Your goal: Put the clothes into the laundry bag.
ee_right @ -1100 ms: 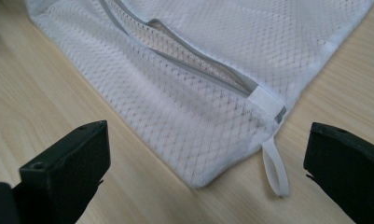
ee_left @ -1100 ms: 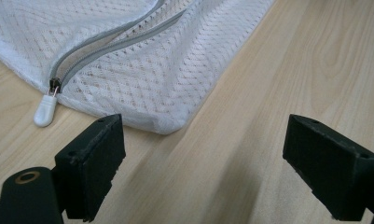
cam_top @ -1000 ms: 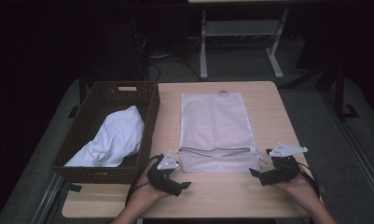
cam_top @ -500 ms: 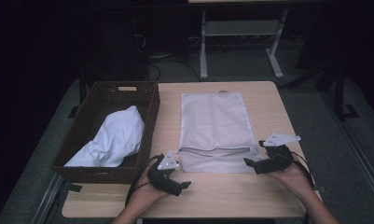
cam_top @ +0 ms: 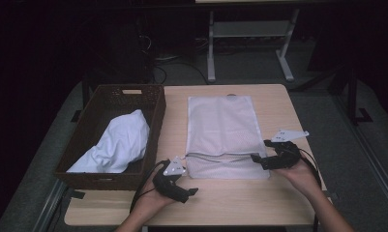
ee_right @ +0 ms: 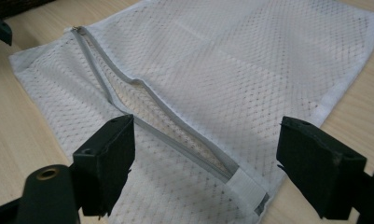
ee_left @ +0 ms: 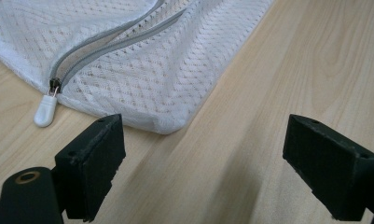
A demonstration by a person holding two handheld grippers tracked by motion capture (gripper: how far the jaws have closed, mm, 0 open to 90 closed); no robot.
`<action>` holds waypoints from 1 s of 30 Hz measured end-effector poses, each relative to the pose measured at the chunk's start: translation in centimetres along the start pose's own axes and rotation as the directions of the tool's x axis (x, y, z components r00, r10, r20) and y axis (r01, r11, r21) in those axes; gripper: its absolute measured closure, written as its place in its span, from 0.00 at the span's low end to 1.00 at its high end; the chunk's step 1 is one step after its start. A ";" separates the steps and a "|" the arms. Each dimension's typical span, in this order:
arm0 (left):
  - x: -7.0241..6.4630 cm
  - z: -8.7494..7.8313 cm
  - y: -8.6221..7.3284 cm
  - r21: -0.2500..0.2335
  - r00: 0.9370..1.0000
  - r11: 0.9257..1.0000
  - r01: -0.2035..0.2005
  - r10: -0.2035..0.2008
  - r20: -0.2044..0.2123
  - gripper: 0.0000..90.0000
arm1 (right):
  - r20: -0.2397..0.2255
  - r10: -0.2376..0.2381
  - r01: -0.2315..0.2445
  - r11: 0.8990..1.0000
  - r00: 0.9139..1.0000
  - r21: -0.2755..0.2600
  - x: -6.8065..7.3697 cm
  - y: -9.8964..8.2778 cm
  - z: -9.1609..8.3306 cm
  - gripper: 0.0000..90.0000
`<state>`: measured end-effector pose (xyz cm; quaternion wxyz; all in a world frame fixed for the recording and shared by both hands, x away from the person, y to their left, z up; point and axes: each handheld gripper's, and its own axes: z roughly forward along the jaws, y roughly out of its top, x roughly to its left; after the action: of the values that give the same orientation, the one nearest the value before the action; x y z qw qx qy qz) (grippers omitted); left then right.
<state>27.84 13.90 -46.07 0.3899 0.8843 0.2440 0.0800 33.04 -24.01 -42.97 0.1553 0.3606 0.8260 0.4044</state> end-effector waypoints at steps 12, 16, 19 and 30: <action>0.0 -0.1 0.0 0.004 1.000 1.000 -0.004 0.004 0.007 0.14 | 0.019 0.002 -0.002 0.999 1.000 -0.034 -1.4 2.0 0.4 0.35; 0.0 -0.1 0.0 0.005 1.000 1.000 -0.003 0.003 0.008 0.14 | 0.022 0.008 -0.007 0.999 1.000 -0.039 -1.7 2.4 0.6 0.38; 0.0 -0.1 0.0 0.002 1.000 1.000 -0.003 0.003 0.009 0.14 | 0.024 0.008 -0.008 0.999 1.000 -0.037 -2.1 2.9 1.1 0.44; 0.0 -0.1 -0.1 0.001 1.000 1.000 -0.003 0.003 0.010 0.14 | 0.052 0.036 -0.036 0.999 0.998 0.001 -3.8 3.7 3.1 0.68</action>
<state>27.82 14.01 -46.04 0.3904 0.8853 0.2409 0.0760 39.11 -23.50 -42.16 0.1690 0.3858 0.8155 0.3970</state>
